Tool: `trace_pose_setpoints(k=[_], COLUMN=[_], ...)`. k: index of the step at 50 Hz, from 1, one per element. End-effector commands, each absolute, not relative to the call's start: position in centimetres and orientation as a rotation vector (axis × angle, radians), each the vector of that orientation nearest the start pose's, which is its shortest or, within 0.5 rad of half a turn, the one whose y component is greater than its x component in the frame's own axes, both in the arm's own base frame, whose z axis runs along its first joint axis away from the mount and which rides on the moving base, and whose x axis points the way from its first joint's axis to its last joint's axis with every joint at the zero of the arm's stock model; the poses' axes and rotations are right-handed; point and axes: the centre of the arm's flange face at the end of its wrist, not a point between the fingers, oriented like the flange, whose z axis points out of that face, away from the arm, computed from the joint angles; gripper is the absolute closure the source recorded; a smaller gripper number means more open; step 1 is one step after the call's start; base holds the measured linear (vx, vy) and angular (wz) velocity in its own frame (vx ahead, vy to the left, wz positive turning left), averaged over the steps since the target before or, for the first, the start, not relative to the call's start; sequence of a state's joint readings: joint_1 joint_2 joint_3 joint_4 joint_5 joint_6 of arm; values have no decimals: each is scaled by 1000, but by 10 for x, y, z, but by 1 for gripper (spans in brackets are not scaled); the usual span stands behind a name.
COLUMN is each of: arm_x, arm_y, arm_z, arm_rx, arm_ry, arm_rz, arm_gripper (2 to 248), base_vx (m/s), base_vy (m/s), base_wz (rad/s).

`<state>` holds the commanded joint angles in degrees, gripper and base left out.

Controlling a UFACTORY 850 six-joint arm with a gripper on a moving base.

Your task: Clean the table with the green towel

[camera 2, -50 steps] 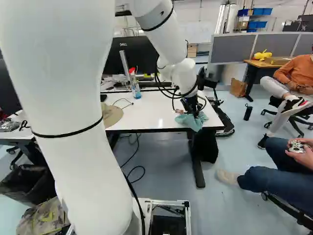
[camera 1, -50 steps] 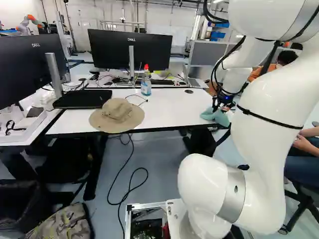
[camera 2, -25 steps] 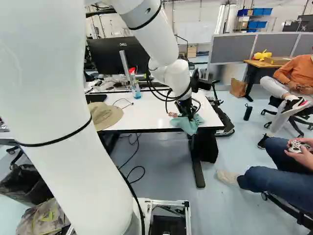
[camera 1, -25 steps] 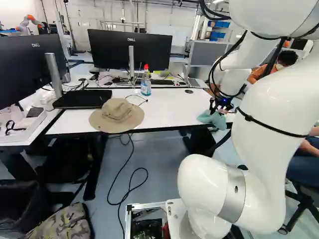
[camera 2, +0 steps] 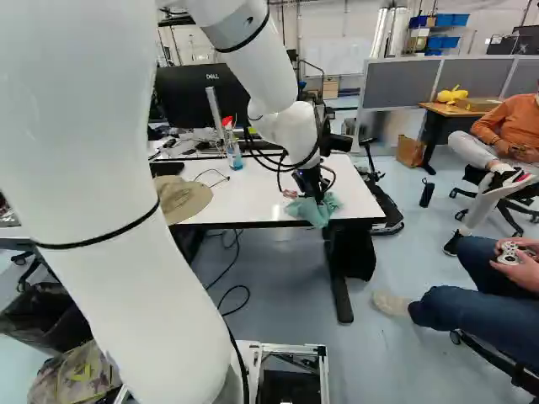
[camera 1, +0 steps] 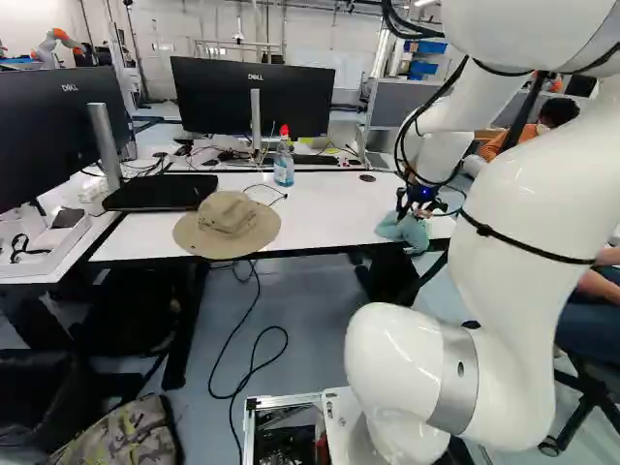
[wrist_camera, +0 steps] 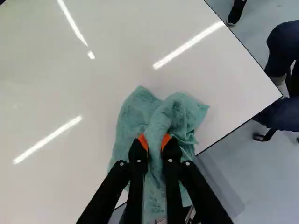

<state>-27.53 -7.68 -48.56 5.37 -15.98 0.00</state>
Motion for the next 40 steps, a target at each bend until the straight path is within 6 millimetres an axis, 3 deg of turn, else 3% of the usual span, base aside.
trace_pose_setpoints(k=[21, 40], arm_x=[448, 430], arm_y=[-252, -276], arm_z=[445, 445], arm_rx=[-2992, -2976], arm_ry=[928, 1020], arm_rz=[-704, -701], arm_gripper=[203, 203], base_vx=[0, 0], base_vy=[0, 0], base_wz=[0, 0])
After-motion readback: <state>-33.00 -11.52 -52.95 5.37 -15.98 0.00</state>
